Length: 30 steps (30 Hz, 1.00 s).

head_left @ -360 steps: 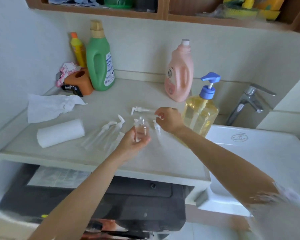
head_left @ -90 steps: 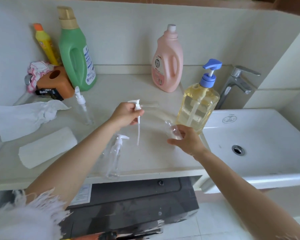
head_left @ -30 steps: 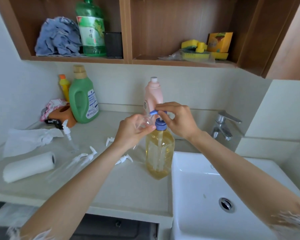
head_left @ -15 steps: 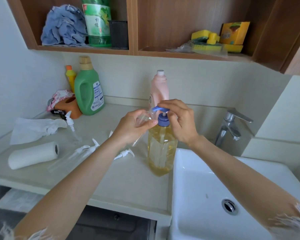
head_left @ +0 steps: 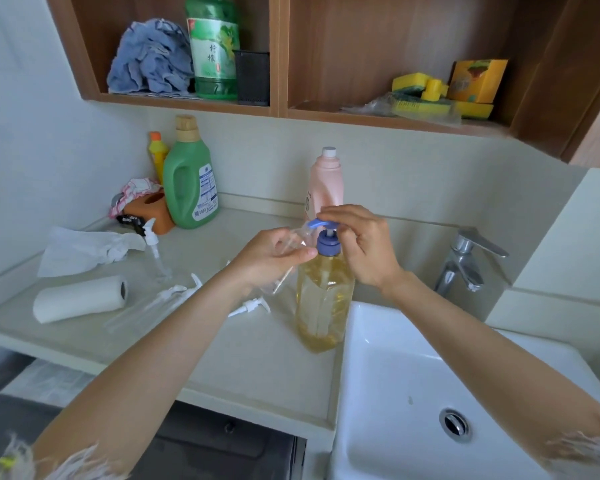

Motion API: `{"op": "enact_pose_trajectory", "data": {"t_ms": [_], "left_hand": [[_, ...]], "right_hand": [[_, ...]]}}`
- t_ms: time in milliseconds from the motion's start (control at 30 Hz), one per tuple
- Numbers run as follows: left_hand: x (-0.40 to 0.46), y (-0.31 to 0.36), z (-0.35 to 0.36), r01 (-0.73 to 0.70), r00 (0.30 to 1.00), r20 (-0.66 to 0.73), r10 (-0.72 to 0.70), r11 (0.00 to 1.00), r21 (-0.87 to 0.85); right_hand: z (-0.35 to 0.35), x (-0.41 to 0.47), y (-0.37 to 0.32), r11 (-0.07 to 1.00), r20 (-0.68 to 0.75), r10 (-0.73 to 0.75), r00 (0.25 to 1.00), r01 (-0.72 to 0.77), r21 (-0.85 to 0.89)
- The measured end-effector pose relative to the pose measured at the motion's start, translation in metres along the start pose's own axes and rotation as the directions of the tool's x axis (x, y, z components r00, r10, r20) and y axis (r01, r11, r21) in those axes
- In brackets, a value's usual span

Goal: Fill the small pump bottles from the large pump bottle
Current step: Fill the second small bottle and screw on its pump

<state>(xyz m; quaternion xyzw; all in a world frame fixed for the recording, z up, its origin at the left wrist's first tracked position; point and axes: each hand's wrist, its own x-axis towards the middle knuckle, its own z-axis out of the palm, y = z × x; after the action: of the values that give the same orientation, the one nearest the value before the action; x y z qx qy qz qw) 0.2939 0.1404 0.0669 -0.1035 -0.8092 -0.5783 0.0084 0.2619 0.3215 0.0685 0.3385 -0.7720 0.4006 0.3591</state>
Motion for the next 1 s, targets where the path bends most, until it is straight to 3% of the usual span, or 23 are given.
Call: {"op": "enact_pose_trajectory", "data": {"t_ms": [167, 300, 567, 800, 1000], "left_hand": [[-0.007, 0.008, -0.001, 0.013, 0.998, 0.064, -0.014, 1.000, 0.017], [-0.007, 0.002, -0.002, 0.039, 0.992, 0.119, -0.027, 0.994, -0.103], [-0.003, -0.016, -0.008, 0.103, 0.966, 0.247, -0.075, 0.989, -0.103], [-0.006, -0.005, -0.010, 0.124, 0.961, 0.261, -0.095, 0.988, -0.094], [-0.006, 0.004, -0.010, 0.165, 0.954, 0.273, -0.129, 0.980, -0.114]], "right_hand": [[0.000, 0.003, 0.000, 0.998, 0.019, 0.039, 0.999, -0.040, 0.041], [0.010, -0.002, 0.003, 0.992, -0.094, 0.066, 0.993, -0.056, 0.109], [0.031, -0.020, 0.005, 0.996, -0.219, 0.032, 0.975, -0.013, 0.087], [0.017, -0.011, -0.003, 0.999, -0.142, 0.025, 0.990, -0.020, 0.031], [-0.001, 0.012, 0.002, 1.000, 0.011, -0.004, 1.000, 0.004, 0.010]]}}
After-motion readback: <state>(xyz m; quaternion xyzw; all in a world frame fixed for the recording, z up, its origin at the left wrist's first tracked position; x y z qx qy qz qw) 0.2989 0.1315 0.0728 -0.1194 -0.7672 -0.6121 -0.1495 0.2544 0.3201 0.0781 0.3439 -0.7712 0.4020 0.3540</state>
